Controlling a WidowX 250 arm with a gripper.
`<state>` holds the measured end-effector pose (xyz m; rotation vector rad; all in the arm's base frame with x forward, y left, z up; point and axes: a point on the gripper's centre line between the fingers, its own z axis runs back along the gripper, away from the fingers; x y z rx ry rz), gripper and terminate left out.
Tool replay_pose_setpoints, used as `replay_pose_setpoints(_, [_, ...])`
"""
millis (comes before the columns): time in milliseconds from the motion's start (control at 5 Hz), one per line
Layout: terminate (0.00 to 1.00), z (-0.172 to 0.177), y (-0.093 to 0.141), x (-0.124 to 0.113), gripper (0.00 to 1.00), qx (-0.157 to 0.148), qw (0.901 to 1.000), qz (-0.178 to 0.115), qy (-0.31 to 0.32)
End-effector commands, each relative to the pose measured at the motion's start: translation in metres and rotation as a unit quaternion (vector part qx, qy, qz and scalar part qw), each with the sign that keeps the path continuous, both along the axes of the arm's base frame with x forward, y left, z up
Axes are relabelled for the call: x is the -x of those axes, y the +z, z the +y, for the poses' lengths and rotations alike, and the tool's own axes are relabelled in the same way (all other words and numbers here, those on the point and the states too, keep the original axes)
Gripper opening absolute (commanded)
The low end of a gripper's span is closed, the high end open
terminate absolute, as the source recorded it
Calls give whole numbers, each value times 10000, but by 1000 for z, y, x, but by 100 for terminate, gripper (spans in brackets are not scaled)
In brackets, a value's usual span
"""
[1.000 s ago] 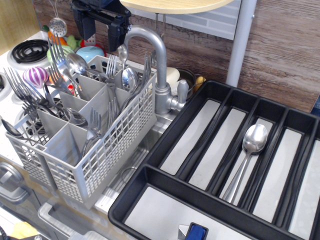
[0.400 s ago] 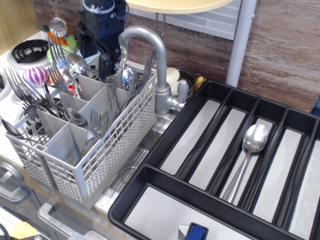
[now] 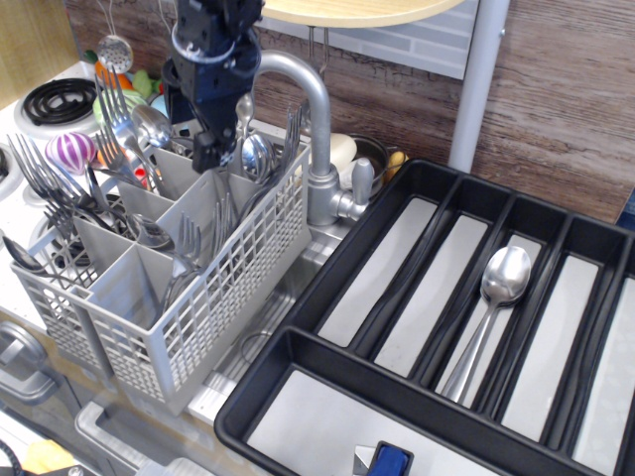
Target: Put big spoon from basket to tray
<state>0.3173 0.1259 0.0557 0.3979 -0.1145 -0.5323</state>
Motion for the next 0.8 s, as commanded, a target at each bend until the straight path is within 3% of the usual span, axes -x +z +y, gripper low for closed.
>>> replay_pose_setpoints(0, [0, 5, 12, 0, 100, -476, 9970, -583, -158])
replay_pose_setpoints(200, [0, 11, 4, 1, 100, -707, 9945, -741, -241])
replay_pose_setpoints(400, [0, 15, 4, -3, 0, -766, 9935, -777, -321])
replay_pose_setpoints(600, [0, 22, 8, -11, 0, -843, 9923, -758, -503])
